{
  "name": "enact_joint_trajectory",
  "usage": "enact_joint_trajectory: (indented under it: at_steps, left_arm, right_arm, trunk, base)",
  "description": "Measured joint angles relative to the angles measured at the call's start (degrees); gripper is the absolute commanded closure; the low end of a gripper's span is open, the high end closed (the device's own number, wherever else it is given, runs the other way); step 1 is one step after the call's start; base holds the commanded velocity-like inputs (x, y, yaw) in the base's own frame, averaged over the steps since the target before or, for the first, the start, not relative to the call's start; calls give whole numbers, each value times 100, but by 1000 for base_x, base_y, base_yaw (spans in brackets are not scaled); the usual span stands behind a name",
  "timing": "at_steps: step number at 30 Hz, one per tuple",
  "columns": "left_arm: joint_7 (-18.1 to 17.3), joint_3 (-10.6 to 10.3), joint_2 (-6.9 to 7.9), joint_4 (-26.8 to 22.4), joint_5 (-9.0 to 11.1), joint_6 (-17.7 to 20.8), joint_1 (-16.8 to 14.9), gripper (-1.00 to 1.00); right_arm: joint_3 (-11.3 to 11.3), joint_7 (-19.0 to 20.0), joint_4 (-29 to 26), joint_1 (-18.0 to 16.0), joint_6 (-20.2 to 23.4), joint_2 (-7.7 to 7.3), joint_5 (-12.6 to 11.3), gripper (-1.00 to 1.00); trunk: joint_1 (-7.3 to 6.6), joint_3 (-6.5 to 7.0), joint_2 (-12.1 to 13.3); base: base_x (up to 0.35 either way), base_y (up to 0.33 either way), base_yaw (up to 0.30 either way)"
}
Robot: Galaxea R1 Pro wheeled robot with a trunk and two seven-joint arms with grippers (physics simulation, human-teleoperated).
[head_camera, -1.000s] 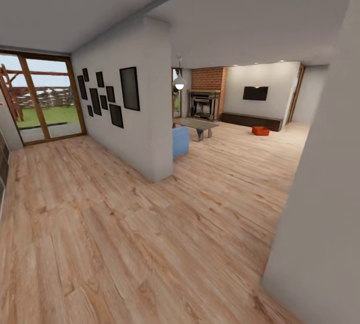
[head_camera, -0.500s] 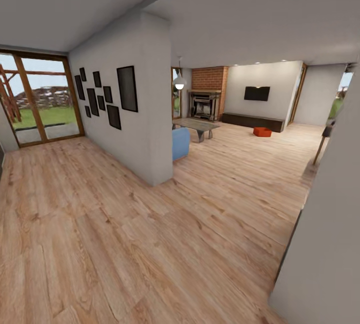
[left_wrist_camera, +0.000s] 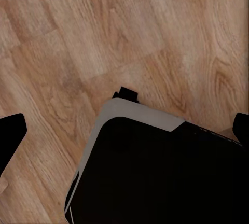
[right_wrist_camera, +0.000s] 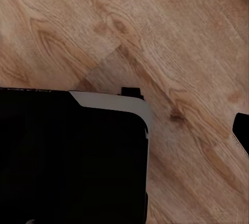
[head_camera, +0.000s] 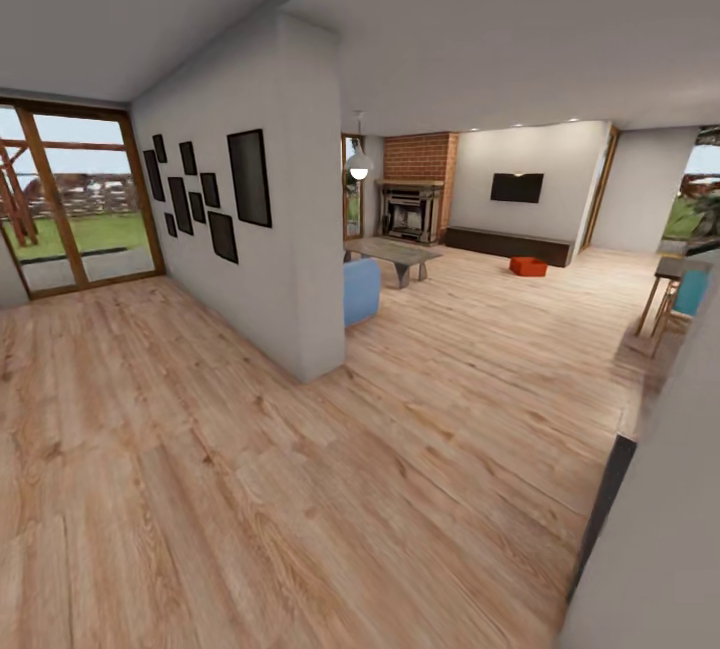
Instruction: Move the two storage containers from the living room to the garage. In the garage, place one container on the floor and stack the other container on top of it (either order is fine).
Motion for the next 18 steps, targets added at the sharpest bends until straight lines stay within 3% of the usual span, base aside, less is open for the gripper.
enact_joint_trajectory:
  at_steps: [18]
  left_arm:
    - [-1,0,0,0,0,-1,0,-100]
  right_arm:
    - [0,-1,0,1,0,5,0,-100]
  trunk:
    - [0,0,0]
  base:
    - [322,0,0]
